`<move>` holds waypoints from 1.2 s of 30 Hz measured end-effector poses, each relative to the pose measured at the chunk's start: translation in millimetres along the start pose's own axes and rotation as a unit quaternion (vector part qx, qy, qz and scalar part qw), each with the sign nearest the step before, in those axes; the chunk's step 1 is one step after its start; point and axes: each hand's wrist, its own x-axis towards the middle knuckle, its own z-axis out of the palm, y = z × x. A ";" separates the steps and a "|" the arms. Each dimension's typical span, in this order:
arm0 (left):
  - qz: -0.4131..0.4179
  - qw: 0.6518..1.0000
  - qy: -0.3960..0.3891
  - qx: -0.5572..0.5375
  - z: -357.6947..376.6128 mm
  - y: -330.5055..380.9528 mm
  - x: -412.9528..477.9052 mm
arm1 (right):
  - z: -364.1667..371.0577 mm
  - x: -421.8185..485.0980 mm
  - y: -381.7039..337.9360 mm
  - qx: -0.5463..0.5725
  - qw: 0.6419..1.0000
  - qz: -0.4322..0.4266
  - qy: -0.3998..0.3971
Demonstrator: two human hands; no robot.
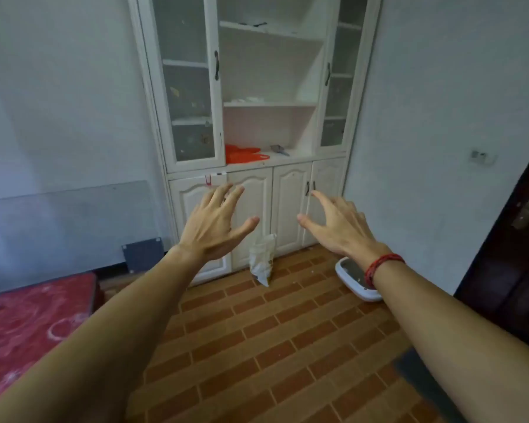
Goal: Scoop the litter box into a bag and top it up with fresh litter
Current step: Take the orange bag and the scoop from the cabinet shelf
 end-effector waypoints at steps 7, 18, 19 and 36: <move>-0.007 1.000 -0.029 0.005 60.5 -48.9 29.5 | 55.5 41.5 7.1 -0.027 0.999 0.012 -0.034; -0.009 0.997 -0.076 -0.013 149.1 -149.2 134.3 | 138.5 178.1 10.5 -0.047 0.996 0.045 -0.065; -0.008 0.997 -0.079 -0.016 154.9 -155.0 144.7 | 143.5 188.0 11.5 -0.046 0.995 0.051 -0.066; 0.009 0.996 -0.084 -0.032 278.4 -182.9 290.7 | 204.6 342.0 99.3 -0.033 0.994 0.068 -0.077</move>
